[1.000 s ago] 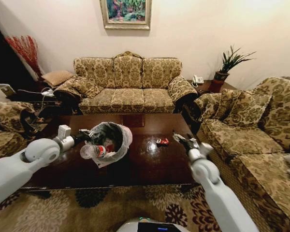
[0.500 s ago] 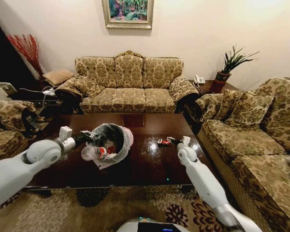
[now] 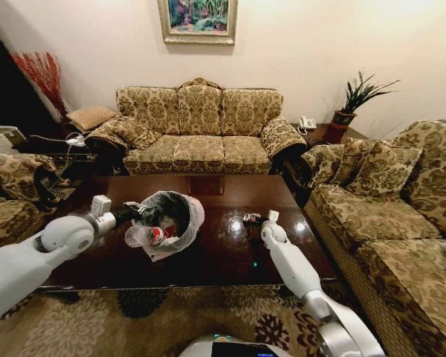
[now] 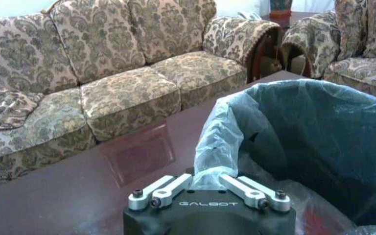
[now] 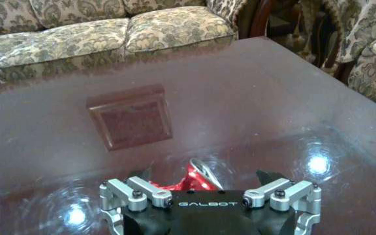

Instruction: Move to the front of the table and place the trash on the table into the trash bin.

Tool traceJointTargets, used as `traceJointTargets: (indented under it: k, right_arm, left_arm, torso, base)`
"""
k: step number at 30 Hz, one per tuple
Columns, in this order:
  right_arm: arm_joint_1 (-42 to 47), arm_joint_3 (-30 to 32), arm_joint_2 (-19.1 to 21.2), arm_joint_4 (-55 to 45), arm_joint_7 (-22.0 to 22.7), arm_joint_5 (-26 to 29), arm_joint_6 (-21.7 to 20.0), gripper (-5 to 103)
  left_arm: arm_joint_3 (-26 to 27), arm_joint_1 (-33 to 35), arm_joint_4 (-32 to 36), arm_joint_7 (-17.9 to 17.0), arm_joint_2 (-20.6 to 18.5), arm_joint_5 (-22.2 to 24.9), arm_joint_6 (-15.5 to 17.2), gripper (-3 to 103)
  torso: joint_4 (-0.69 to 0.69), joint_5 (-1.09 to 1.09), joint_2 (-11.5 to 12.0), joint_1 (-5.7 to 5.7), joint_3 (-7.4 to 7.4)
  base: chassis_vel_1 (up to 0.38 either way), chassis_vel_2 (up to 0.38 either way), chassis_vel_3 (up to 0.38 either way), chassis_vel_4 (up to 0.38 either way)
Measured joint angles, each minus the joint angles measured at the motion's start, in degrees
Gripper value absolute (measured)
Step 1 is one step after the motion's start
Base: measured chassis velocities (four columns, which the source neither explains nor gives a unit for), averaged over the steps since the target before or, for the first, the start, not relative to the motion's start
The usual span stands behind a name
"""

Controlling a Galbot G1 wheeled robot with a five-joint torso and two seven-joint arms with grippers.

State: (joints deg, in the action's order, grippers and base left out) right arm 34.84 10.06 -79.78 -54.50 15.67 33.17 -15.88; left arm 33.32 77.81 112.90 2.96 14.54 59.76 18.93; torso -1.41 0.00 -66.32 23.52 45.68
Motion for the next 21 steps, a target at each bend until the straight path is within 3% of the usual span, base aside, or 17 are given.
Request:
traceJointTargets:
  k: [5, 8, 11, 13, 16, 21]
  right_arm:
    - [-0.7, 0.2, 0.0, 2.7, -2.1, -0.7, 0.6, 101]
    - [-0.9, 0.5, -0.3, 4.0, -3.3, -1.4, 1.0, 92]
    - [-1.0, 0.5, -0.5, 4.7, -4.7, -3.1, 1.5, 76]
    - [-1.0, 0.5, -0.5, 4.8, -5.0, -3.5, 1.7, 76]
    - [-1.3, 0.5, -0.6, 5.5, -5.3, -4.2, 1.9, 60]
    - [-1.7, 0.5, -0.6, 6.2, -6.1, -4.6, 2.2, 43]
  left_arm:
    - [0.0, 0.0, -0.1, 0.0, 0.0, 0.0, 0.0, 2]
    - [0.0, 0.0, -0.1, 0.1, -0.1, 0.1, 0.0, 2]
    - [0.0, 0.0, -0.1, 0.1, -0.2, 0.1, -0.1, 2]
    - [0.0, 0.0, -0.1, 0.1, -0.2, 0.1, -0.1, 2]
    - [0.0, 0.0, -0.1, 0.1, -0.1, 0.1, -0.1, 2]
    - [0.0, -0.1, -0.2, 0.1, 0.2, 0.2, -0.2, 2]
  torso:
    - [0.02, 0.0, 0.0, 0.0, 0.0]
    - [0.02, 0.0, 0.0, 0.0, 0.0]
    - [0.0, 0.01, 0.0, 0.0, 0.0]
    - [0.0, 0.01, 0.0, 0.0, 0.0]
    - [0.01, 0.01, 0.0, 0.0, 0.0]
    - [0.0, 0.01, 0.0, 0.0, 0.0]
  base:
    - [0.0, 0.0, 0.0, 0.0]
    - [0.0, 0.0, 0.0, 0.0]
    - [0.0, 0.0, 0.0, 0.0]
    - [0.0, 0.0, 0.0, 0.0]
    - [0.0, 0.0, 0.0, 0.0]
    - [0.0, 0.0, 0.0, 0.0]
